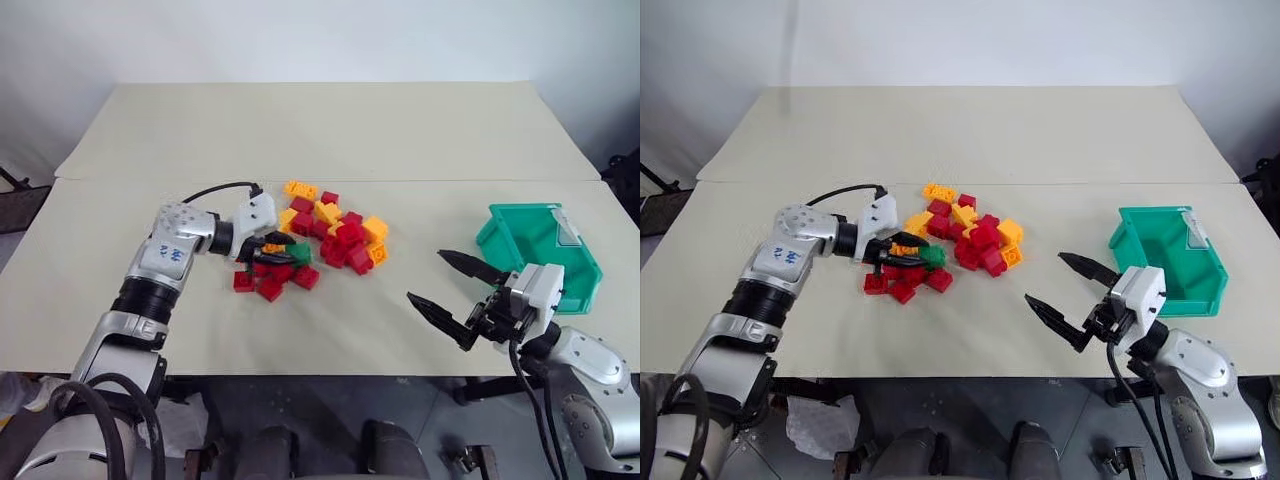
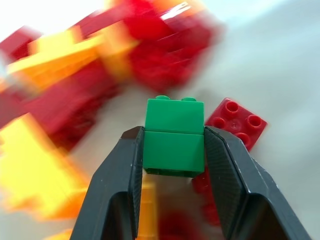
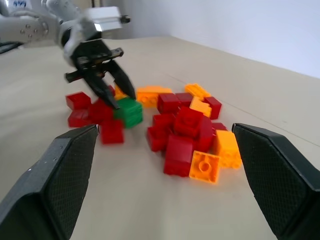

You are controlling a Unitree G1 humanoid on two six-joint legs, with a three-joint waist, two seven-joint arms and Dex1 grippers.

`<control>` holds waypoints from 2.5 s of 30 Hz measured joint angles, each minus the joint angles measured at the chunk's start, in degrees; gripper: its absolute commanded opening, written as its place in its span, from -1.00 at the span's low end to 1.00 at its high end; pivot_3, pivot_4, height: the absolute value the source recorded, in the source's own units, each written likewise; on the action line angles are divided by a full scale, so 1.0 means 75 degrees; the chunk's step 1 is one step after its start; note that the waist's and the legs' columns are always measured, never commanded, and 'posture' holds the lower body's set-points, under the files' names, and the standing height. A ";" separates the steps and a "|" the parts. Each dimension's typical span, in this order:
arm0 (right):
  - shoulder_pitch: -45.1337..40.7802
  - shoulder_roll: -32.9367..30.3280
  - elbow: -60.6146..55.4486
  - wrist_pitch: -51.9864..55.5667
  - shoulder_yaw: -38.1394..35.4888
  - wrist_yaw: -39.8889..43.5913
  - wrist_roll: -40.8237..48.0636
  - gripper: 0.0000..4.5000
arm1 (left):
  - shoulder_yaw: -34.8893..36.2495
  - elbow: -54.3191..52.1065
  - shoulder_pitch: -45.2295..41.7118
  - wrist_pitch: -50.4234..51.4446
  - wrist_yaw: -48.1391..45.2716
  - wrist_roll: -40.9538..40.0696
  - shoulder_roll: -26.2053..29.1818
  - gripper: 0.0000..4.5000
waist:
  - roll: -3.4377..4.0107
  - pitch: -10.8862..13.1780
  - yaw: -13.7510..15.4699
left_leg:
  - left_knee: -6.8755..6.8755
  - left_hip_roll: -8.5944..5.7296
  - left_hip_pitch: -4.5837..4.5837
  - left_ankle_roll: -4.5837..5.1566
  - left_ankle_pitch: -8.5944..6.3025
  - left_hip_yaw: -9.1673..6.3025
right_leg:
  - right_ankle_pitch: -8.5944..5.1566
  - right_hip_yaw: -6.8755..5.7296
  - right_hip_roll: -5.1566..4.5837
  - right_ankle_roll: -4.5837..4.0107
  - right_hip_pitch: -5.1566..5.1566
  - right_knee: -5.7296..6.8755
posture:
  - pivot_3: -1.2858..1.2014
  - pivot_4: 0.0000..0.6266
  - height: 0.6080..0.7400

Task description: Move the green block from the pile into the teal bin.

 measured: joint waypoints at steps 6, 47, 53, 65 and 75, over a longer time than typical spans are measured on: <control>-0.0663 -0.0774 -0.0506 0.1825 0.0218 0.0017 0.1074 1.00 | 0.0104 -0.1388 0.0077 0.0186 -0.0142 -0.0589 -0.0507 -0.35 | -0.0005 0.0004 0.0081 | 0.0026 -0.0010 -0.0012 0.0009 -0.0005 -0.0026 | 0.0002 -0.0008 -0.0006 0.0004 0.0019 -0.0005 | 0.03 -0.52 1.00; -0.3126 -0.0636 0.0284 0.4618 0.1839 -0.0443 0.0623 -0.36 | -0.0519 -0.2040 -0.0017 0.1025 0.0086 -0.0633 -0.1090 -0.22 | -0.0010 0.0007 0.0026 | 0.0025 -0.0009 -0.0025 0.0011 -0.0006 -0.0025 | 0.0002 -0.0017 -0.0003 0.0004 0.0015 -0.0029 | 0.03 -0.52 1.00; -0.3126 -0.0584 0.0284 0.4594 0.1832 -0.0370 0.0602 -0.36 | -0.0286 -0.2055 -0.0013 0.1164 0.0334 -0.0883 -0.1224 0.57 | -0.0010 0.0007 0.0021 | 0.0025 -0.0008 -0.0025 0.0011 -0.0006 -0.0025 | 0.0002 -0.0017 -0.0003 0.0004 0.0015 -0.0030 | 0.03 -0.52 1.00; -0.1801 -0.0765 0.0141 0.3748 0.0658 0.0024 0.0534 -0.36 | 0.0433 -0.2321 0.1049 0.0645 0.0369 -0.1087 -0.0511 0.97 | -0.0010 0.0007 0.0023 | 0.0017 -0.0008 -0.0024 0.0011 -0.0007 -0.0024 | 0.0003 -0.0017 -0.0004 0.0005 0.0015 -0.0036 | 0.03 -0.52 1.00; 0.0158 -0.0442 0.0191 0.1739 -0.2570 -0.0202 0.0363 -0.36 | 0.1818 -0.3798 0.3439 0.0401 0.1332 -0.1643 -0.0182 1.00 | -0.0009 0.0007 0.0037 | 0.0002 -0.0005 -0.0008 0.0010 -0.0007 -0.0024 | 0.0005 -0.0005 -0.0006 0.0009 0.0021 -0.0042 | 0.03 -0.52 1.00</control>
